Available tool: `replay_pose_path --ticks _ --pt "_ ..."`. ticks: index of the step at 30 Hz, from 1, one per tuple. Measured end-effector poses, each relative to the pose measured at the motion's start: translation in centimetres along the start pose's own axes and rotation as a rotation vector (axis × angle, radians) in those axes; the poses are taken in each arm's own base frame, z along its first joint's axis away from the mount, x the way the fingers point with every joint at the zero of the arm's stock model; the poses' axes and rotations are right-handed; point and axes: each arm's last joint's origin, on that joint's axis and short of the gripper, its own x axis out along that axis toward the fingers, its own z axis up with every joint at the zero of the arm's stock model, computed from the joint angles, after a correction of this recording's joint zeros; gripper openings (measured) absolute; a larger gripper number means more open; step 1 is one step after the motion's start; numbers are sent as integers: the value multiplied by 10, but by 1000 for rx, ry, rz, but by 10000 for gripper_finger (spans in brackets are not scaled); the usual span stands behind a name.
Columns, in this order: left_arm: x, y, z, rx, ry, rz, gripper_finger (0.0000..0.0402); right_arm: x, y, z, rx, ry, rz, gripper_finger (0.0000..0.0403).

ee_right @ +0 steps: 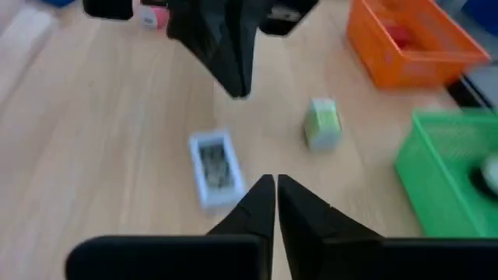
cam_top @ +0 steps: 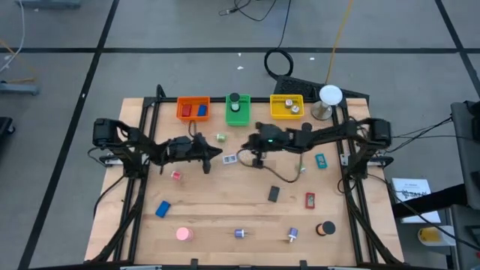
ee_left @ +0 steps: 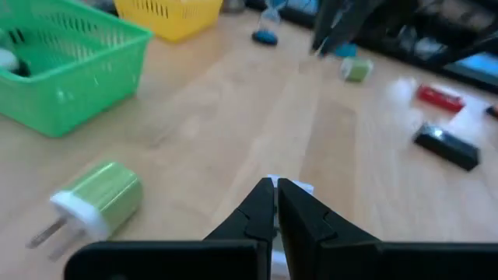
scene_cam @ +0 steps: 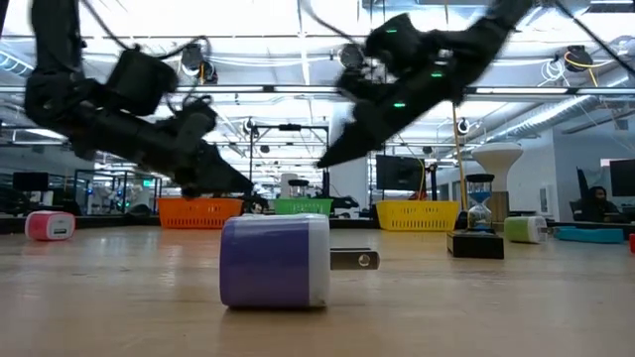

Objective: Pick & Place Office items
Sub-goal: Put the white digital clock into the orange bin

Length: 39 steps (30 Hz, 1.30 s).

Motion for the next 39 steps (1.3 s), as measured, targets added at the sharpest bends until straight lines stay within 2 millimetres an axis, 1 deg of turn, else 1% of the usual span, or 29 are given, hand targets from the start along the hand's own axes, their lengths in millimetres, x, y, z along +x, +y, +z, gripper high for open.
replay_pose_path --ticks 2,4,7,8,10,12,16,19,24,28,32,37,39 --pt "9 -3 4 -9 52 14 20 -9 -1 -5 22 -77 -12 14" --pt "18 -7 8 -6 108 24 25 -20 1 -15 25 -99 -14 20" --pt "31 -14 18 4 169 33 43 -30 3 -26 29 -152 -20 18" --pt "35 -16 21 4 194 37 53 -34 4 -31 34 -154 -19 14" --pt "42 -19 28 8 247 49 75 -36 4 -33 36 -195 -24 6" --pt "48 -23 35 13 303 58 99 -41 4 -38 33 -198 -28 2" --pt "53 -31 45 52 422 74 150 -42 2 -41 21 -197 -39 5" --pt "56 -36 52 84 458 91 187 -42 -1 -42 23 -189 -45 5" --pt "59 -35 53 91 494 115 236 -42 -2 -41 23 -194 -50 1" --pt "61 -32 47 91 523 147 260 -42 -2 -41 21 -195 -50 1" --pt "62 -33 45 112 530 143 272 -42 -2 -41 21 -195 -50 1" --pt "62 -35 44 148 542 110 273 -42 -2 -40 20 -205 -51 1" --pt "64 -37 40 156 552 94 273 -42 -2 -40 20 -207 -51 1"
